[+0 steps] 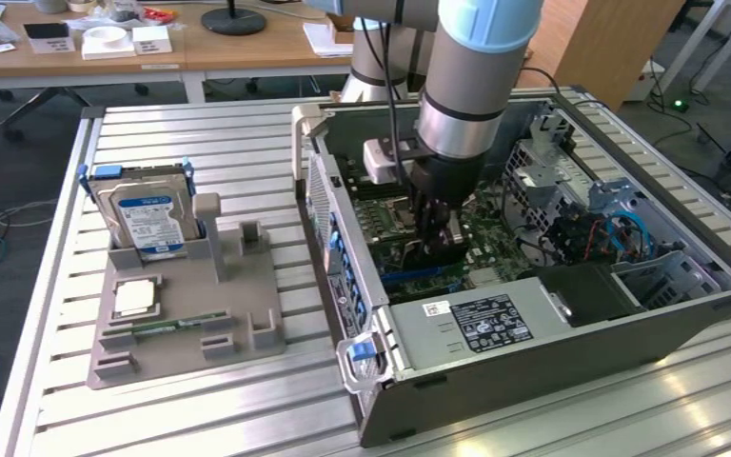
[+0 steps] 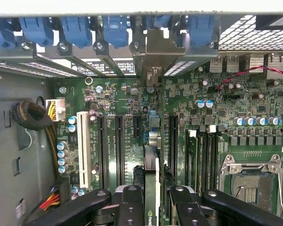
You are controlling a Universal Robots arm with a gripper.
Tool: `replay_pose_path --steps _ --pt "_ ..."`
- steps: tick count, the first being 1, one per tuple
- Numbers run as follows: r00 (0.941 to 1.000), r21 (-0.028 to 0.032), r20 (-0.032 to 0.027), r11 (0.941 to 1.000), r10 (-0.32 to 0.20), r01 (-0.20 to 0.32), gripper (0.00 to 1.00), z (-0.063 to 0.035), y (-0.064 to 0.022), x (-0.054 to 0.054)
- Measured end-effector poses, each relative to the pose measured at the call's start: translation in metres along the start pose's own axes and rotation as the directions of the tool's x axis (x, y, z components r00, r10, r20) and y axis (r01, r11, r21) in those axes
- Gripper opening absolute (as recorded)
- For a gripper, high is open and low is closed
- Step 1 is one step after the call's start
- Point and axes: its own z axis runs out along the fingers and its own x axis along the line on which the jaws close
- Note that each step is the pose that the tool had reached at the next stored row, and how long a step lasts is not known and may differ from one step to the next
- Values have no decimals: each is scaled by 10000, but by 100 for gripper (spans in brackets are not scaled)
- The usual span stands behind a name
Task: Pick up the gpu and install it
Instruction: 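Insert the gpu into the slot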
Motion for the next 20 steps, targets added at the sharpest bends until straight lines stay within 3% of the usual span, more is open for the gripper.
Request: replay_pose_path --steps 7,11,20 --pt "10000 0 0 10000 1 -1 26 3 1 0" --pt "10000 0 0 10000 1 -1 26 -42 0 0" --pt "10000 10 -1 10000 0 0 26 -15 4 0"
